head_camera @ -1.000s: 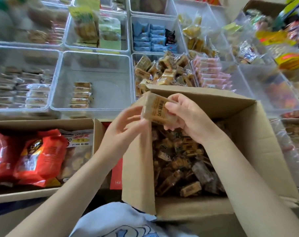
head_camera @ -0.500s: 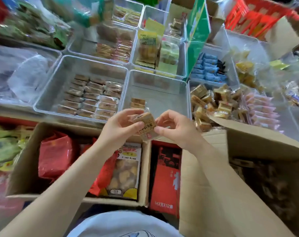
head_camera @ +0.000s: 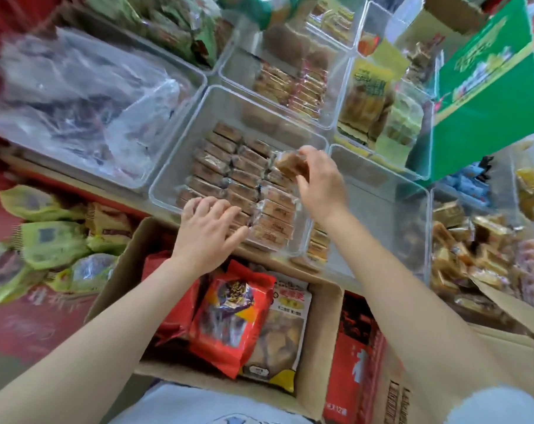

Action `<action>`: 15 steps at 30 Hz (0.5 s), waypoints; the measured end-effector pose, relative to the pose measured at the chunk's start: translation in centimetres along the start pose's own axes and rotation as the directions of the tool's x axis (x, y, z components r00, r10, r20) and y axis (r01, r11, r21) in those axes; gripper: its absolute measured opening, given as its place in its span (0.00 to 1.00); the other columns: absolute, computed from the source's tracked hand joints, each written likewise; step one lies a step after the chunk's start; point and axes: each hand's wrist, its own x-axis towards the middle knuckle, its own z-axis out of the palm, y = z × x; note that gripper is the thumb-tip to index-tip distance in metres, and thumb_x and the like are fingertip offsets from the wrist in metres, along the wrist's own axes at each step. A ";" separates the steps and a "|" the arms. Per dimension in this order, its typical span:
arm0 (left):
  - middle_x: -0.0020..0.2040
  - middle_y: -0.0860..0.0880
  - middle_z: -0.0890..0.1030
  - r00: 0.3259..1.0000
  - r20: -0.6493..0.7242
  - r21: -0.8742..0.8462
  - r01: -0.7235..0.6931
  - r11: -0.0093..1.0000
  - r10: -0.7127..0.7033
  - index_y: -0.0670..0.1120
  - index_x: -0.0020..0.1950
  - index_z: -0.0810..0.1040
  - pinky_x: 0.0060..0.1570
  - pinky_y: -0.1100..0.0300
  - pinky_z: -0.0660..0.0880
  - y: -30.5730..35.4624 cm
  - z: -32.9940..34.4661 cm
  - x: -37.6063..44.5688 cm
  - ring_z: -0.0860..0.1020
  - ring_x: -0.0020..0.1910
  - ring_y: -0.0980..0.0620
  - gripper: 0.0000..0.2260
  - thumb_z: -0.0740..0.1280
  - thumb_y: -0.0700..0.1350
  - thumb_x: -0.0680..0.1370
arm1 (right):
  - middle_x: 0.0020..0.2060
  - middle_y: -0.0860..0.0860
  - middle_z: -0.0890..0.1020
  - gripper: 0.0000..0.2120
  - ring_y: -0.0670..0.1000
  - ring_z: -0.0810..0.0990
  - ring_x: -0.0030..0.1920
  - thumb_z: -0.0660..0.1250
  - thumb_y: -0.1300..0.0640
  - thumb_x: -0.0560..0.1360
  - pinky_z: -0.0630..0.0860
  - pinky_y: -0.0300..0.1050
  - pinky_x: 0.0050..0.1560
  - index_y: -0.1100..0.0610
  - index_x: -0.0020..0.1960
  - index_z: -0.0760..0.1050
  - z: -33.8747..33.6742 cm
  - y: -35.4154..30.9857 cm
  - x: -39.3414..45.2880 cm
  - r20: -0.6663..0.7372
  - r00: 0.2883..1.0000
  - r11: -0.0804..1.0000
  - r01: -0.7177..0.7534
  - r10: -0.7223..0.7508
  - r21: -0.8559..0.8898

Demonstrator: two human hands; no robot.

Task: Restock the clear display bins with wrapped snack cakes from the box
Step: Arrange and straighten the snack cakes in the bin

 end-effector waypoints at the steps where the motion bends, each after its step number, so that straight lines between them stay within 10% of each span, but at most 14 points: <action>1: 0.63 0.51 0.80 1.000 -0.005 0.003 -0.003 1.000 0.003 0.52 0.65 0.80 0.68 0.46 0.61 -0.1 0.2 0.0 0.72 0.66 0.46 0.28 0.51 0.66 0.79 | 0.60 0.56 0.77 0.22 0.58 0.75 0.60 0.66 0.64 0.77 0.74 0.56 0.60 0.57 0.70 0.70 0.8 0.1 0.9 0.057 0.998 0.997 0.007 -0.003 -0.077; 5: 0.60 0.51 0.80 0.999 -0.042 0.009 -0.012 1.000 0.012 0.51 0.62 0.80 0.65 0.47 0.61 0.1 0.4 0.0 0.73 0.63 0.45 0.27 0.51 0.65 0.79 | 0.64 0.53 0.76 0.20 0.58 0.75 0.63 0.63 0.63 0.79 0.73 0.53 0.61 0.55 0.70 0.70 3.3 0.8 2.0 0.318 0.947 0.964 0.036 0.052 -0.264; 10: 0.59 0.50 0.80 0.996 -0.083 0.021 -0.027 0.999 0.029 0.51 0.60 0.82 0.65 0.47 0.61 0.0 0.8 0.0 0.73 0.62 0.44 0.23 0.55 0.63 0.80 | 0.61 0.55 0.79 0.18 0.60 0.78 0.57 0.57 0.63 0.81 0.73 0.54 0.55 0.56 0.70 0.70 4.3 0.8 1.0 0.325 0.945 0.925 0.106 0.020 -0.366; 15: 0.58 0.50 0.80 0.995 -0.090 0.036 -0.030 0.999 0.033 0.50 0.57 0.82 0.65 0.47 0.62 0.0 1.0 0.0 0.74 0.62 0.44 0.22 0.55 0.63 0.80 | 0.77 0.57 0.63 0.26 0.58 0.61 0.77 0.51 0.52 0.85 0.59 0.55 0.76 0.58 0.80 0.56 6.3 -0.5 -2.9 0.331 0.936 0.938 0.002 0.120 -0.346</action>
